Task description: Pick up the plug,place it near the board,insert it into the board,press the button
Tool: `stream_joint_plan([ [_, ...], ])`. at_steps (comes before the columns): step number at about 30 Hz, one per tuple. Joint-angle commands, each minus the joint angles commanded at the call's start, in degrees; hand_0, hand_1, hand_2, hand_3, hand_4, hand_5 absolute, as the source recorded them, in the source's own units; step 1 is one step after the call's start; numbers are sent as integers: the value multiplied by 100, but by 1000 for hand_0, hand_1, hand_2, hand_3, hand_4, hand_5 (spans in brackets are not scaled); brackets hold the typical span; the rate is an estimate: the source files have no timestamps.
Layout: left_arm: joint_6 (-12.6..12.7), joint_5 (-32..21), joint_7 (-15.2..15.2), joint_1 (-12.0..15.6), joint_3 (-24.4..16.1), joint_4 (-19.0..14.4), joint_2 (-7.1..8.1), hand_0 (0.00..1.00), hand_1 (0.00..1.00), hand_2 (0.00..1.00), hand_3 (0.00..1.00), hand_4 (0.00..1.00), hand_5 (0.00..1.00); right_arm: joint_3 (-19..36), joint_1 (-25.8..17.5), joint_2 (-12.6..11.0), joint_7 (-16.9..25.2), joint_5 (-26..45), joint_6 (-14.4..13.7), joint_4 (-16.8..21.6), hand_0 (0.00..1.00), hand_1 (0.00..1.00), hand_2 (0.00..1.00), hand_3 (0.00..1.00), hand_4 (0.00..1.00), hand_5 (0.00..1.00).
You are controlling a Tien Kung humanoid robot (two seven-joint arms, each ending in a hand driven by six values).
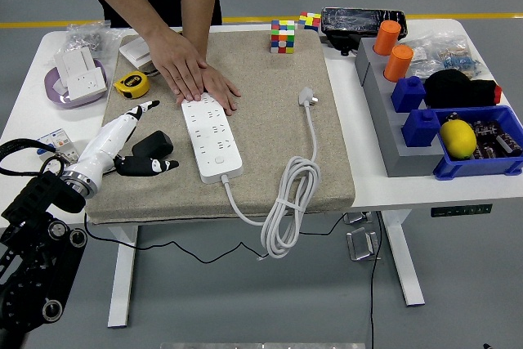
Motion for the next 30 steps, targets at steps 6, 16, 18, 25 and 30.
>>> stream_joint_plan([
  [6,-37,0,1,-213,37,452,-1,998,998,998,998,998,232,23,7,-3,-1,-2,1,2,788,732,736,758,998,936],
  [16,227,0,-79,-584,-100,1348,24,995,986,948,939,998,292,49,29,-20,-2,1,1,5,787,732,735,757,998,939],
  [18,221,0,-81,-611,-123,1418,24,995,986,948,939,998,292,52,29,-21,-2,-1,1,7,787,732,735,757,998,939],
  [25,226,0,-117,-699,-190,1650,24,943,935,888,854,998,302,43,34,-28,23,19,21,2,789,732,734,757,998,938],
  [30,334,0,-152,-776,-243,1817,9,828,745,720,754,998,290,42,41,-31,30,28,26,2,788,732,735,758,998,938],
])
